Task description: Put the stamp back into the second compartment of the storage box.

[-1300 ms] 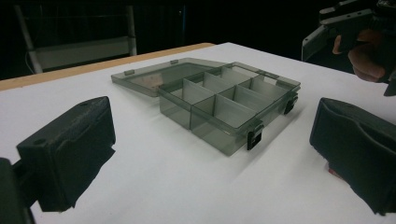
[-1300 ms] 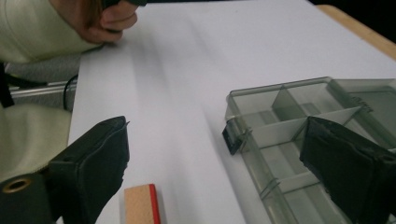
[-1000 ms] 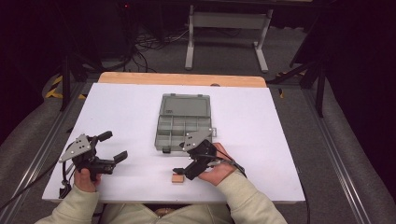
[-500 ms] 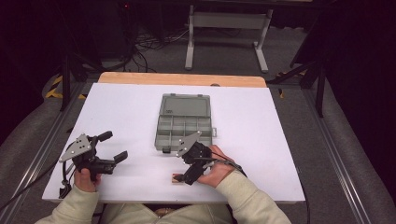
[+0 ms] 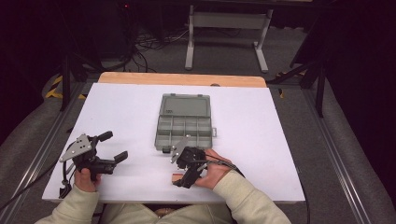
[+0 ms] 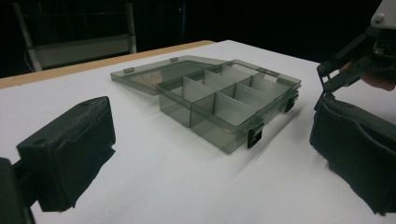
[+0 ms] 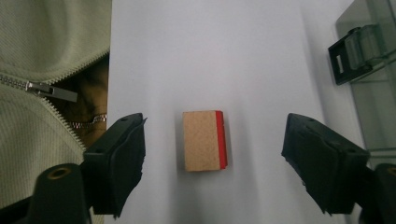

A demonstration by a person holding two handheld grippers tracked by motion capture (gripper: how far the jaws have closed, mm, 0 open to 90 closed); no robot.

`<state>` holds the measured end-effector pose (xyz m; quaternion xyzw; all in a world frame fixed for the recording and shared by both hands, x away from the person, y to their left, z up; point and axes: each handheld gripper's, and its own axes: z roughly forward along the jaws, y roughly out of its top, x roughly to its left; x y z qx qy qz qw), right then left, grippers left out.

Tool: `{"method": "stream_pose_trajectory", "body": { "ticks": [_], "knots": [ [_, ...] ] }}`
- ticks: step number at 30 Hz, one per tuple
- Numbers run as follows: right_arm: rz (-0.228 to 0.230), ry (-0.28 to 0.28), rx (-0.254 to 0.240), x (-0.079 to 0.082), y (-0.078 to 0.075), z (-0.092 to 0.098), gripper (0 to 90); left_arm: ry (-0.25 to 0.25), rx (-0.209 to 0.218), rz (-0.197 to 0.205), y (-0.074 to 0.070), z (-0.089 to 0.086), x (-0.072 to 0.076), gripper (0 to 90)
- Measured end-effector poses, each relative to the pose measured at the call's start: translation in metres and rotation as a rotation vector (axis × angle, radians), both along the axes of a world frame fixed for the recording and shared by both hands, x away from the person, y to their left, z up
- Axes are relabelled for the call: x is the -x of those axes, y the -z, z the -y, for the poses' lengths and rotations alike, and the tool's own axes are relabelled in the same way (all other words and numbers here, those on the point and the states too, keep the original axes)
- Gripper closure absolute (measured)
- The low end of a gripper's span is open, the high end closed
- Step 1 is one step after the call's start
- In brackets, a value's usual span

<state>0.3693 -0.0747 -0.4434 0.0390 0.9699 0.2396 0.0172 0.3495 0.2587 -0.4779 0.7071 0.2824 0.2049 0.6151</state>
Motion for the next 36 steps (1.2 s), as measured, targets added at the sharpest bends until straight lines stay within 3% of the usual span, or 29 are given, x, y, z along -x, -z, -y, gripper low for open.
{"method": "stream_pose_trajectory", "body": {
  "ticks": [12, 22, 36],
  "knots": [
    [-0.017, -0.029, 0.095, 0.001, 0.009, -0.008, 46.5, 0.0, 0.0, 0.001, 0.0, 0.0, 0.0, 0.9],
    [-0.011, -0.056, 0.134, 0.001, 0.012, -0.011, 64.8, 0.0, 0.001, 0.0, 0.0, 0.0, 0.0, 0.9],
    [0.002, -0.057, 0.129, 0.003, 0.011, -0.011, 65.5, -0.001, 0.001, 0.0, 0.0, 0.0, 0.0, 0.9]
  ]
}}
